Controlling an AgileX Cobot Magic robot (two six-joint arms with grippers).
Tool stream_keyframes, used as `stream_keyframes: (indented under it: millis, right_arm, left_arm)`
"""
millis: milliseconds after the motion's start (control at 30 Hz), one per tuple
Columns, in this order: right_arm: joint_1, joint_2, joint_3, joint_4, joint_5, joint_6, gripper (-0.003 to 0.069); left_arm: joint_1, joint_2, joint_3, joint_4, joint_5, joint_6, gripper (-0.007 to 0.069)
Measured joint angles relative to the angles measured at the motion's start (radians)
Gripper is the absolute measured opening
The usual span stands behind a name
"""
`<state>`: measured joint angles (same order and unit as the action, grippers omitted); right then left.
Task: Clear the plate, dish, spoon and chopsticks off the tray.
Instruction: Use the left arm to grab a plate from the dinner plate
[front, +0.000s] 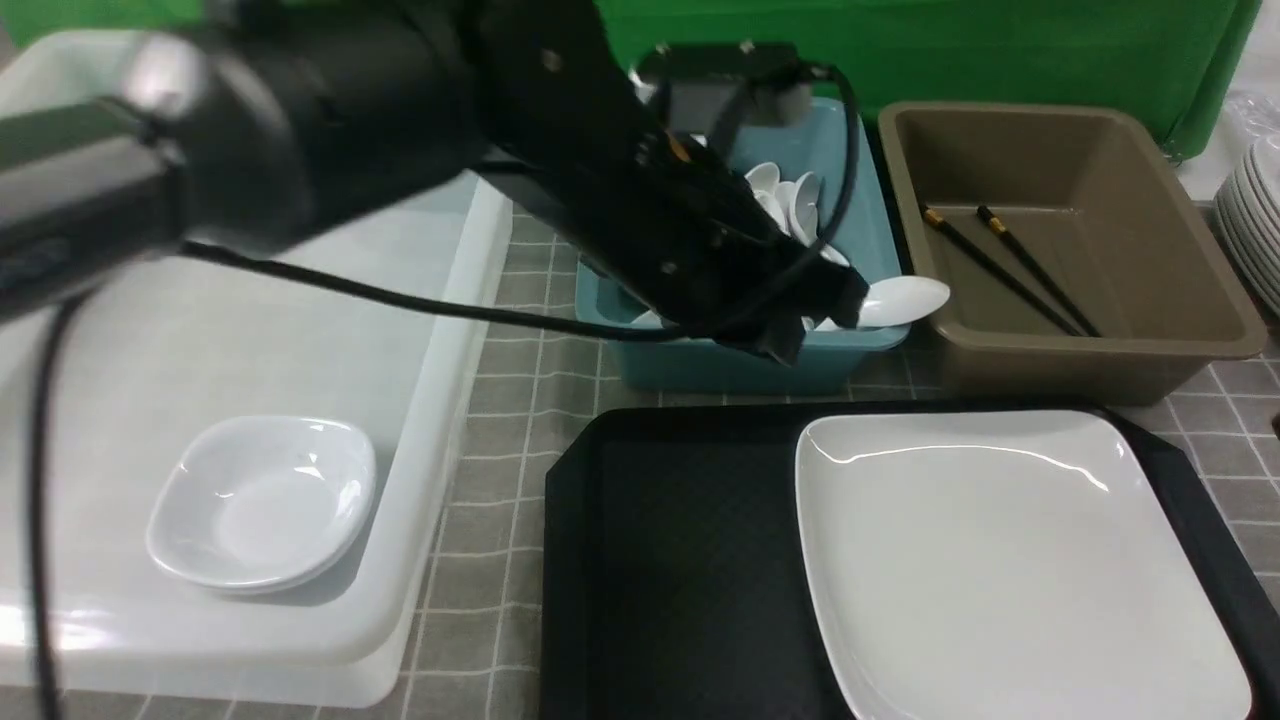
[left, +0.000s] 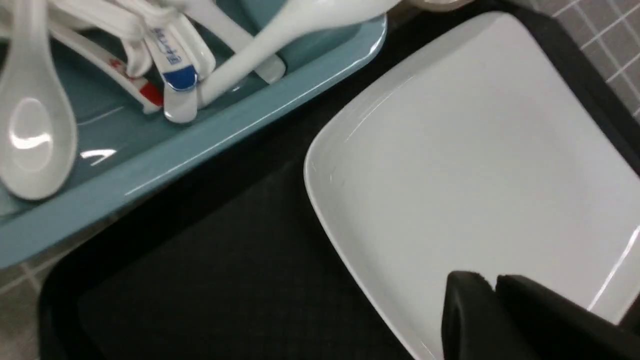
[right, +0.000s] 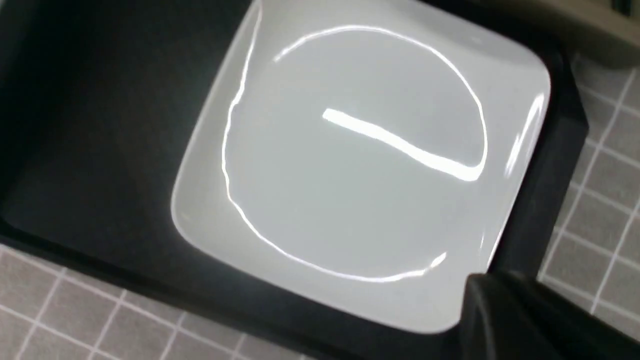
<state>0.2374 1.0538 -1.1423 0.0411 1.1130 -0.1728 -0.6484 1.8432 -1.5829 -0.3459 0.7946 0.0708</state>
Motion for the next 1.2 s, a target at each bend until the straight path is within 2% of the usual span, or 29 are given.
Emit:
stream_keyframes:
  millis: [33, 67, 200, 333, 467, 667, 800, 967, 1100, 1133, 1200]
  right_arm:
    - [-0.006, -0.031, 0.026, 0.001, -0.006, 0.0, 0.0041]
    - [-0.006, -0.031, 0.03, 0.001, -0.006, 0.0, 0.0041]
    - [-0.006, -0.102, 0.053, 0.004, -0.035, 0.0, 0.0041]
    - [-0.006, -0.118, 0.053, 0.008, -0.059, 0.0, 0.0041]
    - [-0.006, -0.118, 0.053, 0.009, -0.072, 0.0, 0.0041]
    - [-0.006, -0.118, 0.053, 0.011, -0.109, 0.0, 0.0041]
    - [-0.006, -0.118, 0.053, 0.012, -0.124, 0.0, 0.0041]
    - [-0.006, -0.118, 0.053, 0.012, -0.127, 0.0, 0.0041]
    - [-0.006, -0.118, 0.054, 0.012, -0.127, 0.0, 0.0041]
    - [-0.006, -0.118, 0.054, 0.012, -0.127, 0.0, 0.0041]
    - [-0.006, -0.118, 0.054, 0.012, -0.127, 0.0, 0.0041]
  left_arm:
    - [-0.003, 0.064, -0.027, 0.0, 0.0, 0.0, 0.0149]
    - [-0.003, 0.064, -0.027, 0.0, 0.0, 0.0, 0.0149]
    - [-0.005, 0.202, -0.073, 0.004, -0.044, -0.007, 0.0344]
    - [-0.005, 0.281, -0.086, -0.008, -0.104, -0.007, 0.0481]
    - [-0.005, 0.328, -0.088, -0.011, -0.173, -0.003, 0.0526]
    - [-0.005, 0.379, -0.09, -0.054, -0.223, 0.01, 0.0517]
    - [-0.005, 0.396, -0.093, -0.132, -0.248, 0.06, 0.0478]
    - [-0.005, 0.407, -0.096, -0.185, -0.248, 0.089, 0.0399]
    - [-0.014, 0.411, -0.096, -0.191, -0.248, 0.109, 0.0293]
    - [-0.019, 0.412, -0.096, -0.19, -0.248, 0.129, 0.0233]
    - [-0.021, 0.413, -0.097, -0.208, -0.246, 0.136, 0.0179]
